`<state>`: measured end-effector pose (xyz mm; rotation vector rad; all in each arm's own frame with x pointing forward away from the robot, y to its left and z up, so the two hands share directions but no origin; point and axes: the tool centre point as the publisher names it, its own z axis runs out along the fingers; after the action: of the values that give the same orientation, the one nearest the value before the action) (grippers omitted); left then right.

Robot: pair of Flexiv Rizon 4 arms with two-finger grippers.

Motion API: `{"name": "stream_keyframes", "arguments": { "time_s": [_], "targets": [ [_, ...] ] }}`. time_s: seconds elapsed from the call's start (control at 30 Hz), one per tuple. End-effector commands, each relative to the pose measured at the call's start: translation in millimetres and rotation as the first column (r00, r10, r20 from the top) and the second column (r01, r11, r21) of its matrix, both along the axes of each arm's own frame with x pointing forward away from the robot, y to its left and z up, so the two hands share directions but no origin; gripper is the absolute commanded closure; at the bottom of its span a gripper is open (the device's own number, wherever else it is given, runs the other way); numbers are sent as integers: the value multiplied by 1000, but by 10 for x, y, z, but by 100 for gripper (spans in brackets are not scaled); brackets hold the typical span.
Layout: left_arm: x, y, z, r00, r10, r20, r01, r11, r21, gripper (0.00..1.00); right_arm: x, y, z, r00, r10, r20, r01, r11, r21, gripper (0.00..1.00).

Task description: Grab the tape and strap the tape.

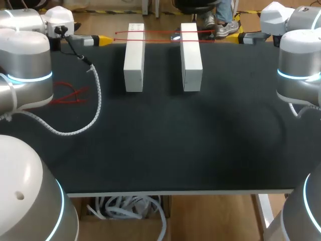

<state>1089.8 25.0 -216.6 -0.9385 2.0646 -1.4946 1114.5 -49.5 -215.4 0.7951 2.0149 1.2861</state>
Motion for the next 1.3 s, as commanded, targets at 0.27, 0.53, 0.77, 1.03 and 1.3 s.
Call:
{"name": "stream_keyframes", "arguments": {
  "time_s": [0.27,0.53,0.77,1.03,1.3],
  "targets": [
    [-149,-6,-237,954,-266,139,237,952,192,0,-4,-3,-2,1000,1,1,-1,1000,1,0],
    [-139,-52,-420,928,-347,134,303,914,269,69,-4,-3,-2,1000,1,1,-1,1000,1,0],
    [-99,-109,-439,908,-396,133,352,897,268,71,-4,-3,-2,1000,1,1,-1,1000,1,0],
    [-94,-203,-500,876,-467,122,424,865,269,73,-4,-3,-2,1000,1,1,-1,1000,1,0],
    [-60,-331,-545,847,-518,120,478,841,253,71,-4,-3,-2,1000,1,1,-1,1000,1,0]
  ]
}}
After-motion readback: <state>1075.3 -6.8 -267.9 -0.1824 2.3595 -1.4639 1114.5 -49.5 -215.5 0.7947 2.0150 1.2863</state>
